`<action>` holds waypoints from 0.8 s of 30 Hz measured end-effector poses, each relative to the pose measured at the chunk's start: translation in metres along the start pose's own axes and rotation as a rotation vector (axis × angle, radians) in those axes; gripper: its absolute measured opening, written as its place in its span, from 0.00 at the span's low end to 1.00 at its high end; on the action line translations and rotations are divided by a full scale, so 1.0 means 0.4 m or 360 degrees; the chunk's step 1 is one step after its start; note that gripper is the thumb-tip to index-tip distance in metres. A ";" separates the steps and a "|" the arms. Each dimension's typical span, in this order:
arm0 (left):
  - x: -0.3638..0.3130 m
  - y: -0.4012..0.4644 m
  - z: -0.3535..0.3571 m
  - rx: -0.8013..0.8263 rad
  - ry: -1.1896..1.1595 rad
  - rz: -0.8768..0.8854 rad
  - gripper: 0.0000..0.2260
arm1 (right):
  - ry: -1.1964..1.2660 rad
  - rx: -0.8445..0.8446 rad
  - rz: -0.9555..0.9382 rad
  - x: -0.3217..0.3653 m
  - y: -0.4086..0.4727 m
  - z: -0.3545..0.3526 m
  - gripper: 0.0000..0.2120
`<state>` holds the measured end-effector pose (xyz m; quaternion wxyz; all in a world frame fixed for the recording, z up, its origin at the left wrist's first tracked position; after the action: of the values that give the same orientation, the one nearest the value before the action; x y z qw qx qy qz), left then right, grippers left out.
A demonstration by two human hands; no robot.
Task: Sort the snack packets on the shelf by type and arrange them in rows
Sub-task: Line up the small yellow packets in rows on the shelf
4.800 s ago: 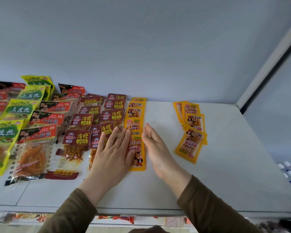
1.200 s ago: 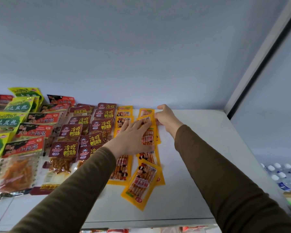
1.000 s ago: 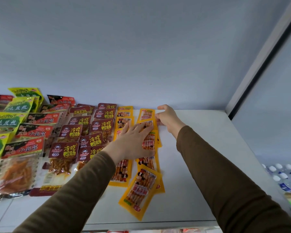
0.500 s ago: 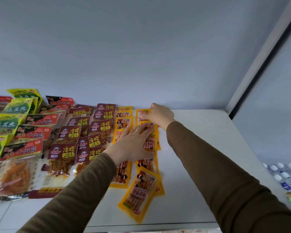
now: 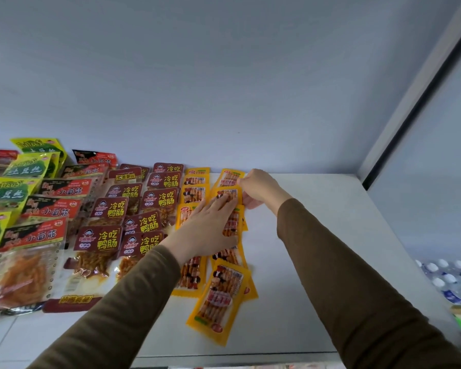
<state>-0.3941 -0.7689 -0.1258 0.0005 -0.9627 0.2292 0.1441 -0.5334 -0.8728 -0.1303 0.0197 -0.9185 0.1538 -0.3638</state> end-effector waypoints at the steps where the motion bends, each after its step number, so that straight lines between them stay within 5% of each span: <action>1: -0.004 0.000 -0.002 -0.0001 -0.0018 0.0007 0.42 | 0.0037 0.0013 0.0011 0.001 -0.008 0.006 0.15; 12: -0.027 -0.018 -0.008 -0.0109 -0.0007 0.0045 0.41 | 0.0254 0.0004 0.0006 -0.005 -0.039 0.020 0.22; 20: -0.021 -0.032 -0.009 -0.0171 -0.0026 0.0024 0.40 | 0.0710 0.0358 0.0175 0.008 -0.088 0.046 0.19; 24: -0.022 -0.035 -0.012 -0.0214 0.0011 0.0024 0.39 | 0.0911 0.0332 0.0257 0.005 -0.093 0.047 0.13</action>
<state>-0.3941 -0.7528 -0.1198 -0.0661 -0.9592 0.2264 0.1559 -0.5093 -0.8393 -0.1372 0.0984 -0.7565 0.1875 -0.6187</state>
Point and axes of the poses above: each hand's wrist, its own y-axis towards the middle knuckle, its own z-axis out of the palm, x = y × z, the point moved 8 cm from there along y, towards the middle knuckle, and after that the axes turned 13 degrees about -x, right-handed, at the moved point
